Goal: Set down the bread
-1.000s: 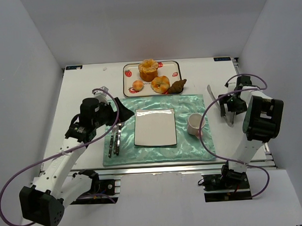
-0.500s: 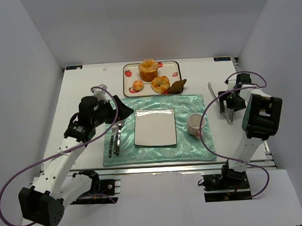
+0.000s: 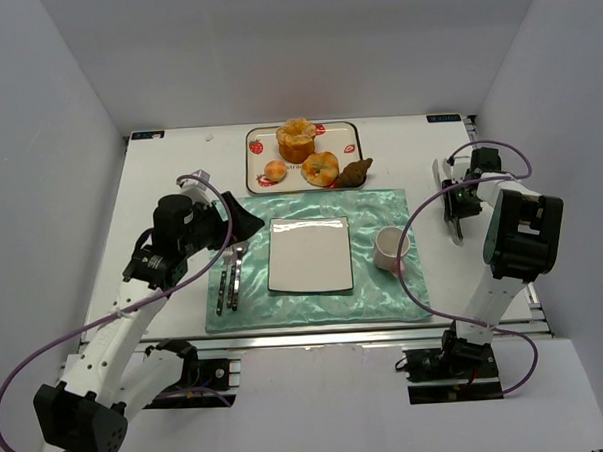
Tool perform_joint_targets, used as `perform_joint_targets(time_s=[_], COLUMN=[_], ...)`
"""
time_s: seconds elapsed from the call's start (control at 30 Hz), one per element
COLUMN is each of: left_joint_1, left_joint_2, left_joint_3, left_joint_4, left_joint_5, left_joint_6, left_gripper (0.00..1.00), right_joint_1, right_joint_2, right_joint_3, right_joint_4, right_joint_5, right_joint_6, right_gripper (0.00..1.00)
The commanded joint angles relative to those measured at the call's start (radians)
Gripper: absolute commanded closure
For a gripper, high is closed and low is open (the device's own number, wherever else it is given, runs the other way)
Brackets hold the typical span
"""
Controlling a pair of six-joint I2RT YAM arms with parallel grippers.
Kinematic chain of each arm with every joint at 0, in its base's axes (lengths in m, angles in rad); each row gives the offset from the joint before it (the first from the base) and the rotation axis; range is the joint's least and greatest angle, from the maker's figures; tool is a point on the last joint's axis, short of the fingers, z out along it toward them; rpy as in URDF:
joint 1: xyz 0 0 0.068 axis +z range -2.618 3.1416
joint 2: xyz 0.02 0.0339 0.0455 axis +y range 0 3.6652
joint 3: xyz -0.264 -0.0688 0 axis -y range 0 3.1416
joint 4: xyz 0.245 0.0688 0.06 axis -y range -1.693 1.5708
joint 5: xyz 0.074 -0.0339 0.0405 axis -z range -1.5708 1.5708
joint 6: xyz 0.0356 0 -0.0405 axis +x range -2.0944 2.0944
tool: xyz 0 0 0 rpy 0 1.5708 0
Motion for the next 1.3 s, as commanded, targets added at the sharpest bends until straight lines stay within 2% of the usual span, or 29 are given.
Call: perform_joint_targets(time_s=[0.0,0.03,0.07,0.23,0.3,0.43,0.47,0.63,1.1,1.27], left_joint_1=[-0.003,-0.003,-0.003,-0.003,-0.003,-0.003,-0.003,-0.003,-0.003,-0.003], left_joint_2=[-0.033,-0.038,-0.044,-0.058,-0.065,-0.076,-0.078,-0.102,-0.179,-0.191], left_joint_3=[0.044,0.047,0.047,0.042,0.041,0.035,0.034,0.038,0.036,0.047], left_joint_4=[-0.025,-0.028,-0.031,-0.033,-0.029,-0.025,-0.025,-0.039,-0.11,-0.131], left_joint_5=[-0.017,-0.02,-0.021,-0.02,-0.017,-0.017,-0.018,-0.026,-0.054,-0.06], left_joint_6=[-0.003,-0.003,-0.003,-0.009,-0.014,-0.02,-0.02,-0.022,-0.037,-0.045], left_gripper=[0.02,0.02,0.02,0.02,0.02,0.02,0.02,0.02,0.02,0.02], right_joint_1=[0.0,0.0,0.0,0.0,0.004,0.032,0.05,0.13,0.372,0.411], right_joint_2=[-0.032,-0.05,-0.069,-0.179,-0.191,-0.179,-0.181,-0.207,-0.21,-0.104], right_joint_3=[-0.044,-0.043,-0.037,0.057,0.125,0.248,0.264,0.334,0.463,0.557], right_joint_4=[0.033,0.038,0.039,0.018,-0.002,-0.12,-0.131,-0.151,-0.175,-0.148], right_joint_5=[0.013,0.0,-0.027,-0.142,-0.173,-0.225,-0.237,-0.254,-0.23,-0.264], right_joint_6=[-0.039,-0.039,-0.042,-0.032,-0.013,0.025,0.03,0.059,0.053,0.23], right_gripper=[0.62,0.66,0.77,0.8,0.77,0.64,0.59,0.47,0.47,0.46])
